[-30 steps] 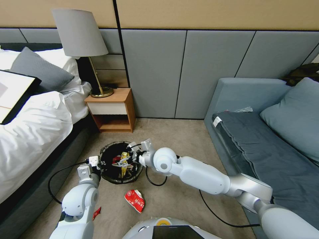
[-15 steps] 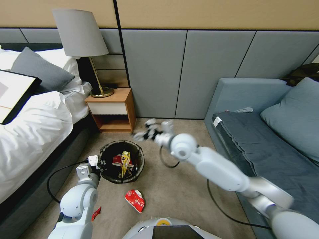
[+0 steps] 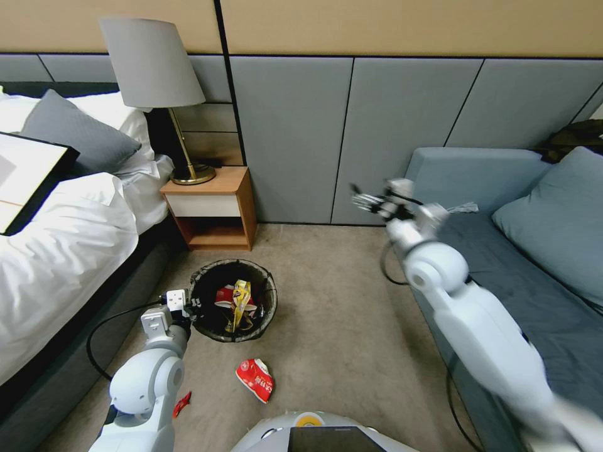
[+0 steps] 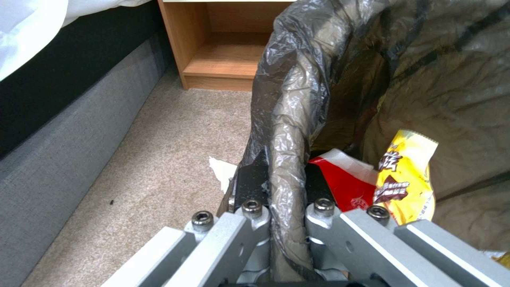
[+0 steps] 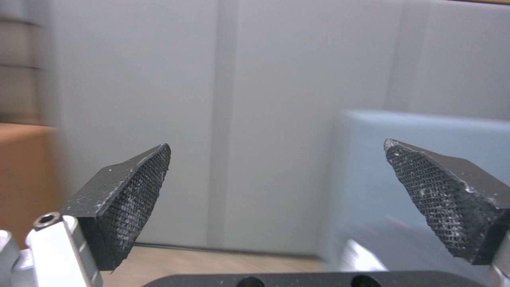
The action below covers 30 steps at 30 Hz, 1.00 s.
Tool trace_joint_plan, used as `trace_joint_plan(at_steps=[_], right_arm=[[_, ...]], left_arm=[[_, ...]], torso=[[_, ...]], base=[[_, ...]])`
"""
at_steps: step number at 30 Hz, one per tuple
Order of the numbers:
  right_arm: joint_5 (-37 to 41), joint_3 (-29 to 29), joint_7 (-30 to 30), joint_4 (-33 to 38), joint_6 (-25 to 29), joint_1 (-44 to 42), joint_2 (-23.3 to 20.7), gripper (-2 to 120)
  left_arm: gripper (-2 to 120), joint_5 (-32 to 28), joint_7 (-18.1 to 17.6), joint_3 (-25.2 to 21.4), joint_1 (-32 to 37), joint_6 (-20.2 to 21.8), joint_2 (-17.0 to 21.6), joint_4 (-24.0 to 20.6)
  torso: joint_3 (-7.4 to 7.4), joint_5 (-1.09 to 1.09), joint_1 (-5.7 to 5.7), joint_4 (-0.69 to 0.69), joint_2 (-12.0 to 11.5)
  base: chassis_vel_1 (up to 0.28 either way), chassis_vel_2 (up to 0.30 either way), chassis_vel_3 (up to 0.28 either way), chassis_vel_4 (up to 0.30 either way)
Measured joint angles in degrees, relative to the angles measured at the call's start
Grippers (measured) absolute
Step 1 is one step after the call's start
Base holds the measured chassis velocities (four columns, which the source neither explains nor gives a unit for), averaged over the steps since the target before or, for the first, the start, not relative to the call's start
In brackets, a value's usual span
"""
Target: Pick up the trash bin, then pick up the garbage from the floor and place it into the trash bin.
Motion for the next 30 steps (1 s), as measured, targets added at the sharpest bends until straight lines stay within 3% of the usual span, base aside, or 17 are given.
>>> trace_joint_plan(at_steps=[3, 5, 8, 30], right_arm=[[-3.8, 2.0, -0.9, 0.1, 1.6, -3.3, 3.9, 100], [-9.3, 4.1, -2.1, -0.1, 5.3, -8.8, 10.7, 100], [-11.6, 4.2, -2.5, -0.7, 7.8, -11.6, 13.3, 100], [-12.5, -0.6, -1.8, -4.1, 8.3, -9.9, 14.0, 100]], left_arm=[[0, 0.2, -0.1, 0.2, 0.1, -0.2, -0.2, 0.0], [0, 0.7, 0.0, 0.3, 0.3, -0.8, -0.2, 0.1], [0, 0.5, -0.1, 0.3, 0.5, -1.3, -0.2, 0.1], [0, -1.7, -1.0, -0.2, 0.9, -0.8, 0.7, 0.3]], torso=[[0.00, -0.01, 0.00, -0.01, 0.0], [0.00, -0.03, 0.00, -0.01, 0.0], [0.00, -0.02, 0.00, -0.01, 0.0], [0.01, -0.01, 0.00, -0.02, 0.0]], base=[[0.000, 0.000, 0.000, 0.000], [0.000, 0.000, 0.000, 0.000], [0.000, 0.000, 0.000, 0.000], [0.015, 0.014, 0.013, 0.014]])
